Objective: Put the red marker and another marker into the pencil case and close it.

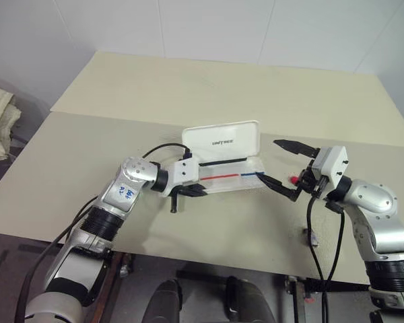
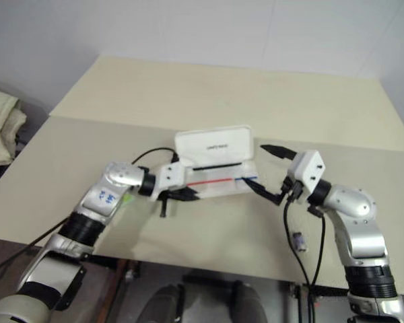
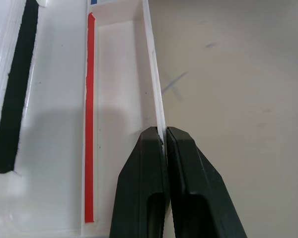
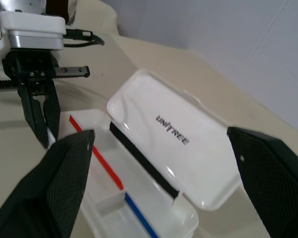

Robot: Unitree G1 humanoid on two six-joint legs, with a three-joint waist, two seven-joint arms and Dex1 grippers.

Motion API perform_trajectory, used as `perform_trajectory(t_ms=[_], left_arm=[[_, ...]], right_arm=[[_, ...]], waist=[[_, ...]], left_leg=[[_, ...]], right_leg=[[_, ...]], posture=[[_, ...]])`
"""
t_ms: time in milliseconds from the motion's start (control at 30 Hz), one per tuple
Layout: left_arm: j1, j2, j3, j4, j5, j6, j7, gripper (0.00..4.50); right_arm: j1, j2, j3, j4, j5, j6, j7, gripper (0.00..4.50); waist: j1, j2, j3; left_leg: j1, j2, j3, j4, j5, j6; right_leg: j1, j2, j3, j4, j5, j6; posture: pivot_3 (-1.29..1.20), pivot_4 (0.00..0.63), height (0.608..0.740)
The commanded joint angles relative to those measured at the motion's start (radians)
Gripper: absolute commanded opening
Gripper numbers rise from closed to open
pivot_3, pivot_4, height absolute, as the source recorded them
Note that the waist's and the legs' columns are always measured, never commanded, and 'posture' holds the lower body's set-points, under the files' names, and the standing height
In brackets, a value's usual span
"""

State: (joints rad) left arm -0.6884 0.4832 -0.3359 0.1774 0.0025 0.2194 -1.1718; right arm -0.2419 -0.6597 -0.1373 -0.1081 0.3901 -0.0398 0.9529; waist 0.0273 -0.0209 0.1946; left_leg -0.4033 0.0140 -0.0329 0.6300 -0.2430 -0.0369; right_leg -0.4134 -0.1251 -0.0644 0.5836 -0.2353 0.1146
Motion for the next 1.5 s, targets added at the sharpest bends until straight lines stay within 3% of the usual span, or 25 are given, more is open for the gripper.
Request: perform_trajectory(t_ms=[33, 333, 800, 933, 1267, 1500], left_arm=[[0.018, 0.023, -0.010, -0.082, -0.015, 0.017, -0.028, 0.02], [0.050, 0.062, -0.025, -0.118, -0.011, 0.015, -0.064, 0.02], [0.025, 0.060, -0.052, 0.029, 0.020, -0.121, -0.075, 0.02], [0.026, 0.036, -0.038, 0.000, -0.009, -0.048, -0.066, 1.06], [0.084, 0.084, -0.024, -0.187, -0.135, 0.126, -0.180, 4.48], [0.130, 0.113, 0.004, -0.232, -0.176, 0.125, -0.183, 4.48]], right_arm=[[0.046, -0.046, -0.069, -0.006, 0.034, 0.009, 0.032, 4.50], [0.213, -0.131, -0.187, -0.011, 0.095, 0.011, 0.137, 4.50], [0.190, -0.111, -0.146, -0.120, 0.097, 0.083, 0.084, 4.50], [0.168, -0.103, -0.129, -0.122, 0.090, 0.096, 0.074, 4.50], [0.104, -0.082, -0.082, -0.089, 0.076, 0.097, 0.079, 4.50], [0.084, -0.094, -0.063, -0.066, 0.085, 0.122, 0.108, 4.50]], waist=[[-0.001, 0.000, 0.000], [-0.001, 0.000, 0.000], [-0.001, 0.000, 0.000], [-0.001, 0.000, 0.000], [-0.003, 0.000, 0.000], [-0.003, 0.000, 0.000]], left_leg=[[0.000, 0.000, 0.000, 0.000, 0.000, 0.000], [0.001, 0.001, 0.002, 0.002, 0.000, 0.000], [0.004, 0.001, 0.005, 0.003, 0.000, 0.000], [0.005, 0.001, 0.006, 0.004, 0.000, 0.000], [0.004, 0.001, 0.006, 0.003, -0.001, 0.001], [0.004, 0.001, 0.007, 0.003, -0.001, 0.001]], right_leg=[[0.000, 0.000, 0.000, 0.000, 0.000, 0.000], [0.000, 0.000, 0.001, -0.002, -0.002, -0.003], [0.001, 0.000, 0.004, -0.001, -0.003, -0.005], [0.003, 0.000, 0.004, -0.002, -0.004, -0.009], [0.001, 0.000, 0.005, -0.002, -0.002, -0.006], [0.001, 0.000, 0.006, -0.002, -0.004, -0.008]], posture=[[0.00, 0.150, 0.740], [0.00, 0.150, 0.740], [0.00, 0.150, 0.740], [0.00, 0.150, 0.740], [0.00, 0.150, 0.740], [0.00, 0.150, 0.740]])
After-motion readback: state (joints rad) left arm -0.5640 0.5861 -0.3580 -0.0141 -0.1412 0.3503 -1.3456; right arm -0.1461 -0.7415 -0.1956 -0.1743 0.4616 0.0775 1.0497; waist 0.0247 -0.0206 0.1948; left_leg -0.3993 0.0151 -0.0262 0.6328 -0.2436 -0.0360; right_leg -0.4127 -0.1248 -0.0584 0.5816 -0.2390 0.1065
